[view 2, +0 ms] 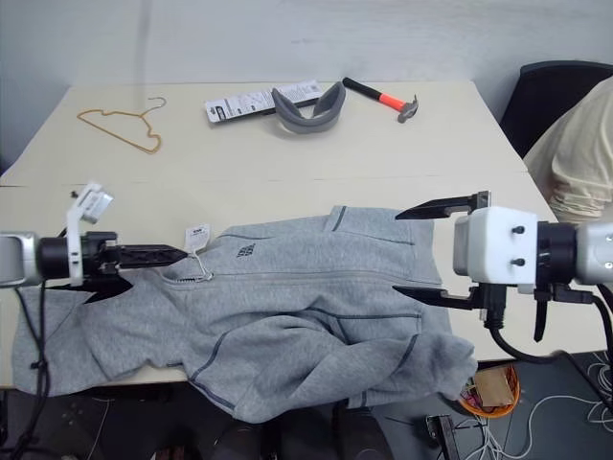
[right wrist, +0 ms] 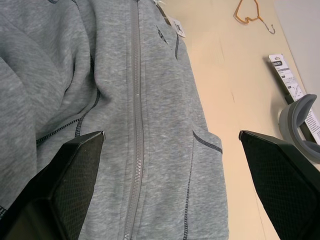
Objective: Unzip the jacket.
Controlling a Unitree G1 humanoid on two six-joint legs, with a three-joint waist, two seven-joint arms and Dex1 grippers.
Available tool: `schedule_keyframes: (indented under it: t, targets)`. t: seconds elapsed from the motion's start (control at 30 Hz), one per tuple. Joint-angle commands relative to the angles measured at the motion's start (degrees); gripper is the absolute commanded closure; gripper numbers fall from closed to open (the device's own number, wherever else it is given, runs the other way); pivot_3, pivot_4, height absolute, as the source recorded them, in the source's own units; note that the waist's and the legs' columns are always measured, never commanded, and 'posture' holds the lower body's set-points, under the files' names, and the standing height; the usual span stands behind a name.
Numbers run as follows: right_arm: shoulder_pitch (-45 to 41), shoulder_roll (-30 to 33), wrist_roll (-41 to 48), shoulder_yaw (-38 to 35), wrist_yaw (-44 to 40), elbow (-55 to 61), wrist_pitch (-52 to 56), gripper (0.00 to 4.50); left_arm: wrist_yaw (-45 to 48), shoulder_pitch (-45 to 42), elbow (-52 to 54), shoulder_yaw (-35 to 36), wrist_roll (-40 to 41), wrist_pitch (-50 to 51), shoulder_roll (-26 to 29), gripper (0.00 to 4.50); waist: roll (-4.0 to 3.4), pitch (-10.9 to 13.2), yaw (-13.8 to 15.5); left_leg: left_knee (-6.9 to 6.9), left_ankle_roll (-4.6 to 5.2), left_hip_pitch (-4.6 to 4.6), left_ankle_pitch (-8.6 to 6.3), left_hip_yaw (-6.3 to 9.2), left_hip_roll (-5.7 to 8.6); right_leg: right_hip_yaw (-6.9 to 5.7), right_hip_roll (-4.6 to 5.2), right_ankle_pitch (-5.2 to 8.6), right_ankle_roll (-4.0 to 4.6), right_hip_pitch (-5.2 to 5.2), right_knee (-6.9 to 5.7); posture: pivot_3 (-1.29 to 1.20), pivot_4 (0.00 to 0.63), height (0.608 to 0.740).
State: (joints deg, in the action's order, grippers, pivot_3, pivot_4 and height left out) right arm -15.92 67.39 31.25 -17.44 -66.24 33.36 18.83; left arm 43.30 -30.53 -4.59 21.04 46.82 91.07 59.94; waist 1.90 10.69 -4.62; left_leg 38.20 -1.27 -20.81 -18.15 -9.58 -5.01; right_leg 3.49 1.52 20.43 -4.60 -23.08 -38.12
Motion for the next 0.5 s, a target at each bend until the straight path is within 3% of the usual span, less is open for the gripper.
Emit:
schedule_keyframes:
  t: [0.03, 0.13, 0.5]
  targets:
    - [-1.91, -0.4, -1.45, 1.18, 1.1, 0.35, -1.3, 0.0, -3.36, -0.85, -5.67, 7.2, -1.63, 1.43, 1.88, 0.02, 0.0, 0.0, 0.04, 0.08, 0.0, -0.08, 0.0, 0.0, 0.02, -0.01, 0.02, 0.0, 0.0, -0.1, -0.11, 0.0, 0.15, 0.74]
    - [-3.29, -1.32, -2.05, 3.02, 1.6, 0.07, -1.75, 0.0, -8.03, -4.56, -15.87, 11.62, -2.05, 1.43, 0.97, 0.02, 0.01, 0.0, 0.14, 0.54, 0.02, -0.35, 0.01, 0.02, 0.06, -0.02, 0.05, 0.0, 0.0, -0.34, -0.52, 0.0, 0.15, 0.74]
    - [-6.99, -2.6, -4.77, 6.18, -0.02, -3.76, -6.0, 0.0, -23.55, -6.7, -19.61, 15.63, -0.39, 1.43, -9.08, 0.02, 0.06, 0.01, 1.58, 0.8, 0.06, -0.5, -0.02, 0.08, 0.09, -0.08, 0.12, 0.0, 0.0, -0.39, -0.66, 0.0, 0.15, 0.74]
